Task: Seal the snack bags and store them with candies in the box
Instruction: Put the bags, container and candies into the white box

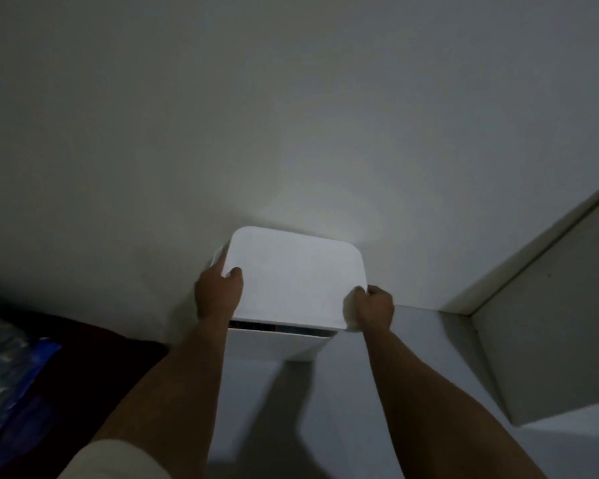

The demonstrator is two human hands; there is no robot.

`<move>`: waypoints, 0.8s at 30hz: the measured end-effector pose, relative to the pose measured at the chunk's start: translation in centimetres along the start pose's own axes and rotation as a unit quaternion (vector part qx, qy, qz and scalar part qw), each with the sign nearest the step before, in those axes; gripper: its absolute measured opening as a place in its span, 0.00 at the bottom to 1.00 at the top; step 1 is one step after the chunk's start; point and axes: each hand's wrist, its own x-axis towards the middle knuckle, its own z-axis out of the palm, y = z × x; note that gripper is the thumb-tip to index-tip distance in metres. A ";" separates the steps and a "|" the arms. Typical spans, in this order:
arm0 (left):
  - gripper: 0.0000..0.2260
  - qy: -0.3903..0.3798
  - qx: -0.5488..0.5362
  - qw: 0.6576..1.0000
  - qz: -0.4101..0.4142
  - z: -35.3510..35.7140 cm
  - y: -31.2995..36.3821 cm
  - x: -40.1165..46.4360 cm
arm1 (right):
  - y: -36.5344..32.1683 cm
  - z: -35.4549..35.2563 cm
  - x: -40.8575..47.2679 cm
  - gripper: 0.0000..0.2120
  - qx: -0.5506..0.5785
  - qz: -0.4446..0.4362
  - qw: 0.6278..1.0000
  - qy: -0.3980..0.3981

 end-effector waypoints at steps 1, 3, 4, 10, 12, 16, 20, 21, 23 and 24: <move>0.19 0.006 -0.011 1.000 -0.002 -1.0 -1.1 0.6 | -0.2 1.4 -0.7 0.13 0.000 -0.001 1.000 -0.010; 0.19 0.015 -0.023 1.000 -0.013 -2.2 -2.9 1.5 | -0.1 3.6 -1.5 0.13 0.001 0.002 1.000 -0.023; 0.19 0.015 -0.027 0.999 -0.021 -2.5 -3.7 2.0 | 0.0 4.5 -1.8 0.13 0.001 0.006 1.000 -0.025; 0.18 -0.008 -0.052 0.997 -0.052 -1.2 -6.5 3.0 | 0.7 6.3 -2.2 0.12 0.027 0.003 0.999 0.021; 0.20 0.000 -0.050 0.998 -0.048 -0.6 -6.9 3.3 | 1.0 6.5 -2.1 0.12 0.039 -0.003 0.999 0.037; 0.18 0.004 -0.043 0.998 -0.046 -0.1 -6.8 4.0 | 1.9 6.9 -2.0 0.13 0.061 -0.004 0.997 0.052; 0.19 -0.019 -0.039 0.998 -0.039 0.7 -7.7 5.1 | 3.0 7.1 -1.6 0.16 0.090 0.017 0.995 0.046; 0.19 -0.023 -0.038 0.998 -0.038 1.0 -8.0 5.4 | 3.3 7.1 -1.4 0.16 0.099 0.021 0.994 0.042; 0.18 -0.026 -0.023 0.999 -0.038 1.6 -8.4 6.0 | 3.7 7.0 -1.0 0.16 0.112 0.029 0.993 0.034; 0.18 -0.027 -0.014 0.999 -0.037 1.8 -8.5 6.4 | 3.8 7.1 -0.7 0.16 0.118 0.032 0.992 0.032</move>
